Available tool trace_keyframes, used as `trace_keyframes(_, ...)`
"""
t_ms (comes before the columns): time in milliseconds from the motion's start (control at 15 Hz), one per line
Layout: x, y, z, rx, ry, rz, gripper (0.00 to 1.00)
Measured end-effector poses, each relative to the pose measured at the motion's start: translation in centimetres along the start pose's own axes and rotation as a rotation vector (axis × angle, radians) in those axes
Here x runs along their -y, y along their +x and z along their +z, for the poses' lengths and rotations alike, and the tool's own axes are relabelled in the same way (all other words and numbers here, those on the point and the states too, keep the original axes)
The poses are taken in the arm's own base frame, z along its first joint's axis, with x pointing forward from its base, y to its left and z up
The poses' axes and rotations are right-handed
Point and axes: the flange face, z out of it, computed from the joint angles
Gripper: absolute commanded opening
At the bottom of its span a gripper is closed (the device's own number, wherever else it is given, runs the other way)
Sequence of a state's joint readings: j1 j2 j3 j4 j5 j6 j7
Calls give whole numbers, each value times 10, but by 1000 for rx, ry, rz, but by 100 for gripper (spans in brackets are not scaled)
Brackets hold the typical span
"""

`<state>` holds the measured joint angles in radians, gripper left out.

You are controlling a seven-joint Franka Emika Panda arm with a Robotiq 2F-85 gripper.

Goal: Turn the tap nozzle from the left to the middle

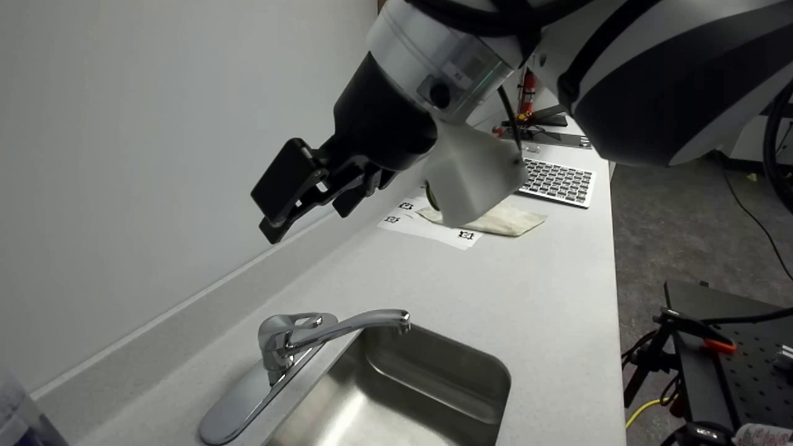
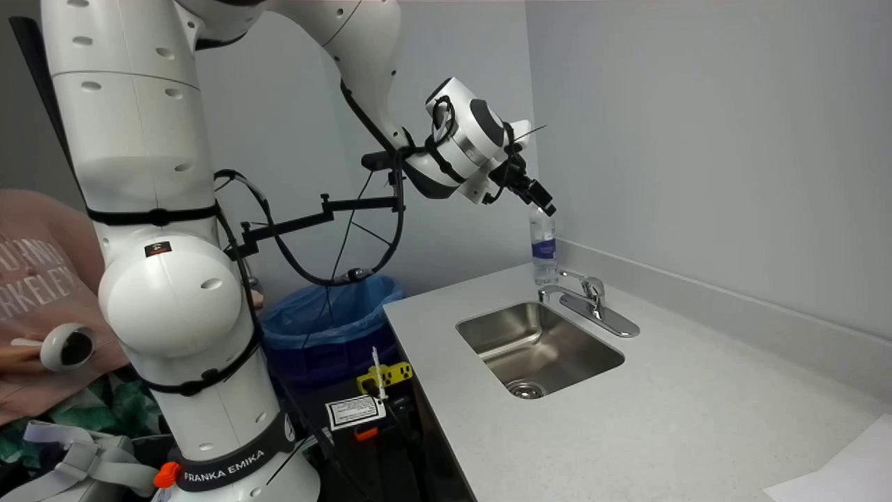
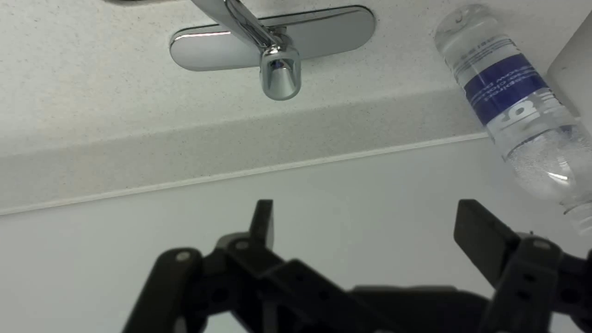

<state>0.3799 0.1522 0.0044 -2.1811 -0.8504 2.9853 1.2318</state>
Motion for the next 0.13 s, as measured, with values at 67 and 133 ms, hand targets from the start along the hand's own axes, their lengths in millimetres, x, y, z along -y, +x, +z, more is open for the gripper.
trace_keyframes(67, 0, 0, 0, 0, 0, 0, 100)
trace_keyframes(133, 0, 0, 0, 0, 0, 0, 100)
